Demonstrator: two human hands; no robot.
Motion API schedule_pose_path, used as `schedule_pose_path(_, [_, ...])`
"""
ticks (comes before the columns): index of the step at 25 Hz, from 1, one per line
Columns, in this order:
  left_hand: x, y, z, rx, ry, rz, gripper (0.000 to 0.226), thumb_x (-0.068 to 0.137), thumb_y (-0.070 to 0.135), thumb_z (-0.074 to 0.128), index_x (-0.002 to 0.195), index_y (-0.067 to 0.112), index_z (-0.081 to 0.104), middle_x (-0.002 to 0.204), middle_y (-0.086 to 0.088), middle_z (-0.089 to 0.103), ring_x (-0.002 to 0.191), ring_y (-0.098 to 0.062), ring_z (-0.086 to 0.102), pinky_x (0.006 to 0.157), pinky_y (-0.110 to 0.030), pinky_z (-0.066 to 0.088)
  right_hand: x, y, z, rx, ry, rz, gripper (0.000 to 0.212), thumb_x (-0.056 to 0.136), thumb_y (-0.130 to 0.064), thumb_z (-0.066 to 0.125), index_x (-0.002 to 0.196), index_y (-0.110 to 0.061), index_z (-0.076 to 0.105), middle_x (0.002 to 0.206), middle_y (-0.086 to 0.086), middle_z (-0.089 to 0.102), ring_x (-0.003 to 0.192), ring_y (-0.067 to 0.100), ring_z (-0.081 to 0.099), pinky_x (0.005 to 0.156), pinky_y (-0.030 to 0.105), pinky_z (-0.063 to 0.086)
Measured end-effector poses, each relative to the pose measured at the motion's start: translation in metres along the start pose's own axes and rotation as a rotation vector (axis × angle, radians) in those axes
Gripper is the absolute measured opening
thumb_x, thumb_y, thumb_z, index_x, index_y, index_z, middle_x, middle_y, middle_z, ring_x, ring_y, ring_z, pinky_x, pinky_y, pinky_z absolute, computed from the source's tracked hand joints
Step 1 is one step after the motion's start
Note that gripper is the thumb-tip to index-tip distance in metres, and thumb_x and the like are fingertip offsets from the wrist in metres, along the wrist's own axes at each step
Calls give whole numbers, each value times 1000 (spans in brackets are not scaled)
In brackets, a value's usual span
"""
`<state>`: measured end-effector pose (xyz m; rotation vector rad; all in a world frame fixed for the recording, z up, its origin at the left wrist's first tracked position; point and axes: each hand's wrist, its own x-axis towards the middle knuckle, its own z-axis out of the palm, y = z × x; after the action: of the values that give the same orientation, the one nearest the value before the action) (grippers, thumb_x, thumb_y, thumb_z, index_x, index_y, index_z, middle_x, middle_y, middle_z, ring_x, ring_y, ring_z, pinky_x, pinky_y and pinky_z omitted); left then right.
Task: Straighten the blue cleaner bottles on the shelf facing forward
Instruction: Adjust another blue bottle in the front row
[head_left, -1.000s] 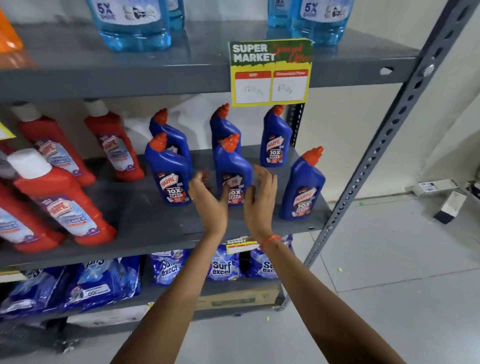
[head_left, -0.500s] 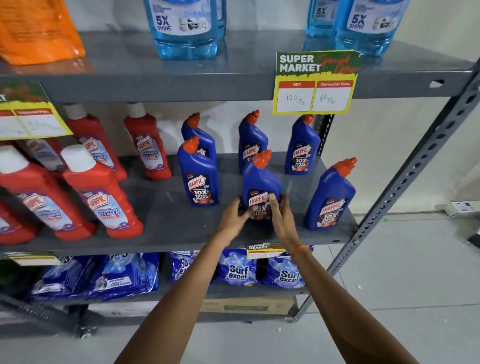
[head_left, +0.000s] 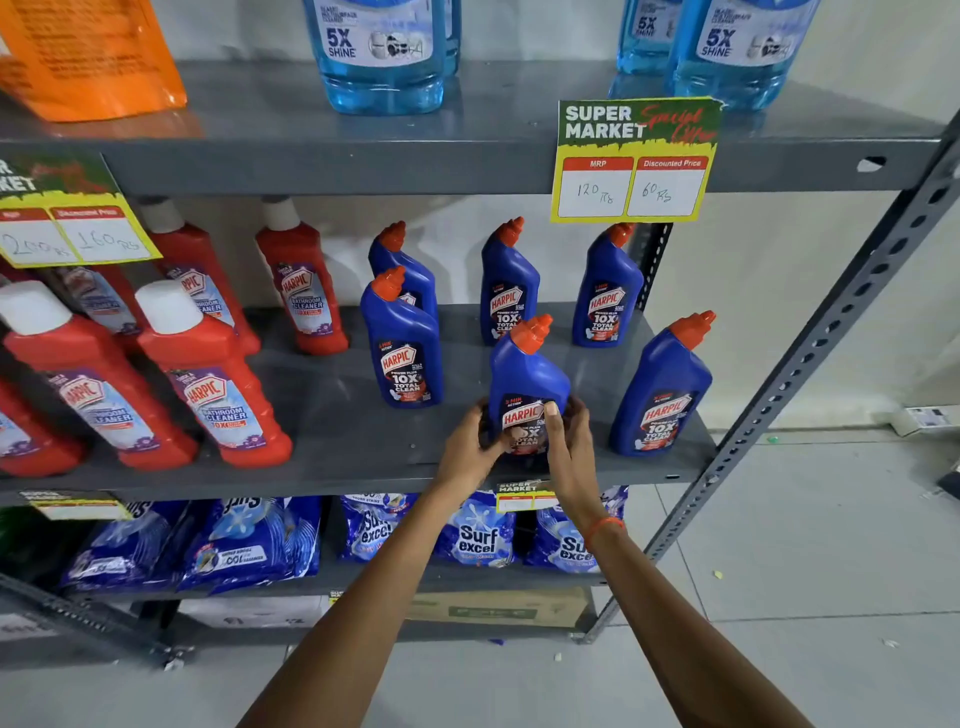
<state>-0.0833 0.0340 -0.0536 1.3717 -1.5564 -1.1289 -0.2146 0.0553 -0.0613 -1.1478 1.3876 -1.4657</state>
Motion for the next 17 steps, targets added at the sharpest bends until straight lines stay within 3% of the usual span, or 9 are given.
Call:
schedule_pose_path(2, [-5,9,-2,-17,18,48,64,84,29,64,138,16,32,135,2,50,124,-10,47,98,-27,40,-3,-17,8,-7,188,-85,54,86,-59,44,129,-28,40,132,0,48,126,16,46,105,36,43])
schedule_pose_path(5, [-9,33,-11,14,300,183,61,89,35,56,140,15,32,146,0,42,134,-11,38,109,-29,36,-5,-71,26,-25,350,-347,45,90,-41,45,130,-19,41,128,2,45,126,17,42,106,27,35])
schedule_pose_path(8, [-3,52,-34,-93,550,399,50,91,22,56,136,11,38,139,-5,50,127,-9,47,106,-20,38,-7,-112,54,-157,278,-592,38,91,-22,47,126,-7,45,128,15,47,123,17,40,104,12,28])
schedule_pose_path(10, [5,53,-58,-155,658,452,44,92,16,53,133,6,40,130,-6,55,115,-6,55,97,-15,42,-8,-116,79,-213,137,-674,34,91,-11,48,125,-5,47,127,16,49,123,18,42,106,16,30])
schedule_pose_path(13, [30,28,-95,-37,737,341,49,93,31,50,132,5,37,128,-8,55,113,-5,52,99,-21,42,-1,-97,121,-213,-70,-559,39,92,-12,46,131,-7,42,135,14,48,129,20,42,110,27,33])
schedule_pose_path(15, [50,0,-112,-28,610,139,64,92,41,48,142,8,26,146,-13,41,133,-18,40,113,-33,31,12,-73,140,-192,-90,-374,46,93,-21,42,137,-10,34,143,13,42,134,21,37,113,34,32])
schedule_pose_path(17, [63,-20,-122,-81,412,-12,71,88,52,48,142,12,26,148,-15,38,135,-26,39,113,-42,32,29,-47,148,-253,-108,-210,55,92,-31,39,142,-12,26,150,12,32,140,23,28,116,40,28])
